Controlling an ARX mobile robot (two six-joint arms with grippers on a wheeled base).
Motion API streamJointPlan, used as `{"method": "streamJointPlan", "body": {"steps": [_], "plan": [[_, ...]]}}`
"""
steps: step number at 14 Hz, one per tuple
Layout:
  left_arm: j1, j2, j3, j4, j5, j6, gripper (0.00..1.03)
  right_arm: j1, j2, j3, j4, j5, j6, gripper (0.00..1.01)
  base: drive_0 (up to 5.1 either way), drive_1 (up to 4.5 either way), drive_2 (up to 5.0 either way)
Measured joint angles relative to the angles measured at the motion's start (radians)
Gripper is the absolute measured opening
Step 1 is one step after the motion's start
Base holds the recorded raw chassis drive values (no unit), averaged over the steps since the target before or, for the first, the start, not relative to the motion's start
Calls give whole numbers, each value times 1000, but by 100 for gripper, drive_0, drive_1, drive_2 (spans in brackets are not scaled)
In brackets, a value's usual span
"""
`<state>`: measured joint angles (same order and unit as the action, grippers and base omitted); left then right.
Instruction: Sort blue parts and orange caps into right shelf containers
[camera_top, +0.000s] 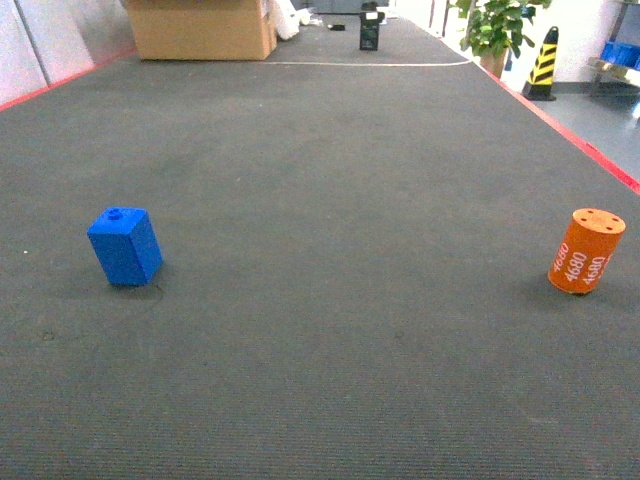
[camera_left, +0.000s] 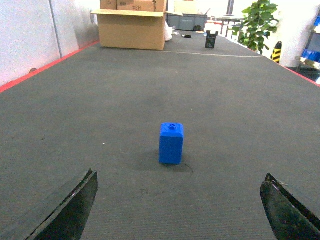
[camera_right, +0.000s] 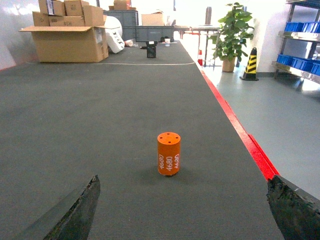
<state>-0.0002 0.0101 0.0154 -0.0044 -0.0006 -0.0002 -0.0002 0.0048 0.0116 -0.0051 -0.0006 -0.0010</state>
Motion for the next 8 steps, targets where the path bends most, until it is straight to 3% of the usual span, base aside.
{"method": "streamJointPlan", "body": {"steps": [8], "plan": [[0,0,0,0,0,0,98,0,0,0,0,0,0,98,0,0,0]]}}
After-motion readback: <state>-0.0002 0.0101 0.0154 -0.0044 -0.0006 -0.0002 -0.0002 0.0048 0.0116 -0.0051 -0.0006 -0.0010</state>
